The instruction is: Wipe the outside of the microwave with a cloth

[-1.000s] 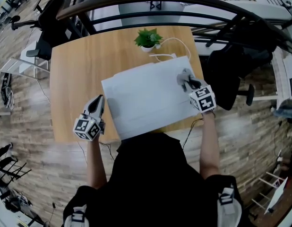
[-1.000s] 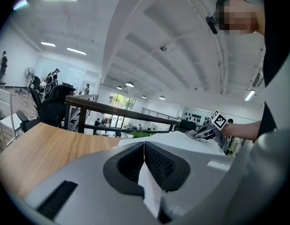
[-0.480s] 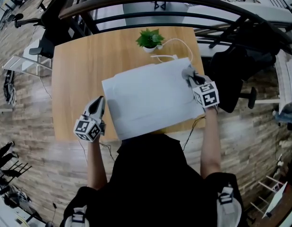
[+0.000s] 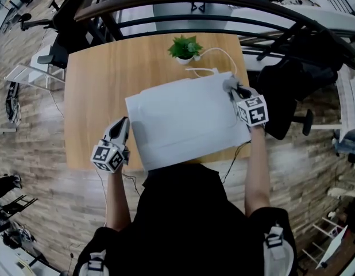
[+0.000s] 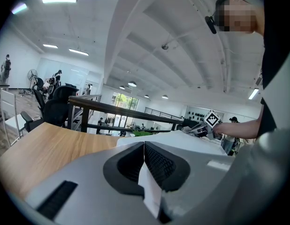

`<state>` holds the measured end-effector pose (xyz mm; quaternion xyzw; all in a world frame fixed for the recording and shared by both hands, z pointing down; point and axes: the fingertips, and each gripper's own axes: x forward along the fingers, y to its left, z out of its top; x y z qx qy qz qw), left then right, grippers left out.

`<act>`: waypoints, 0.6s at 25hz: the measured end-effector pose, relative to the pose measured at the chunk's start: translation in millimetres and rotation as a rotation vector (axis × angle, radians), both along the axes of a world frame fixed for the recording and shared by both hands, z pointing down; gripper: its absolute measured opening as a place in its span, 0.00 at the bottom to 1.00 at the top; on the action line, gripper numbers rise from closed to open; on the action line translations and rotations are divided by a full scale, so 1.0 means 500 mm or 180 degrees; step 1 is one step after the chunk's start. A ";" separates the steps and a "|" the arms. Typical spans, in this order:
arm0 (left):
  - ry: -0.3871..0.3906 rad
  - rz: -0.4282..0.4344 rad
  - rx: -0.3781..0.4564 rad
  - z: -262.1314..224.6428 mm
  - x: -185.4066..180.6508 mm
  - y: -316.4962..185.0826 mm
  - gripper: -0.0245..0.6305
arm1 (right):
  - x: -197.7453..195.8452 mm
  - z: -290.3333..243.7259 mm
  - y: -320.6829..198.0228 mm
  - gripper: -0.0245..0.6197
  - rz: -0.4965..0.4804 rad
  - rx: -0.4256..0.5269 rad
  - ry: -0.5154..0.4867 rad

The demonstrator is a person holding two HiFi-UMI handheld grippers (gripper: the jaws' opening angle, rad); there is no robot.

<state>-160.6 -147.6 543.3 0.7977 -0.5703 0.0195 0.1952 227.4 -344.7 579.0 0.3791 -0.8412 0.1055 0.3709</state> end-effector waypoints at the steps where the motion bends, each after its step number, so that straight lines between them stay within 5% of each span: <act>1: 0.0000 -0.0008 0.0000 0.000 -0.002 0.001 0.04 | -0.001 0.000 -0.004 0.08 0.0001 -0.0003 -0.0022; 15: 0.0028 -0.0096 -0.0025 0.007 -0.021 0.018 0.04 | -0.025 0.005 -0.037 0.08 -0.0002 -0.0034 -0.0044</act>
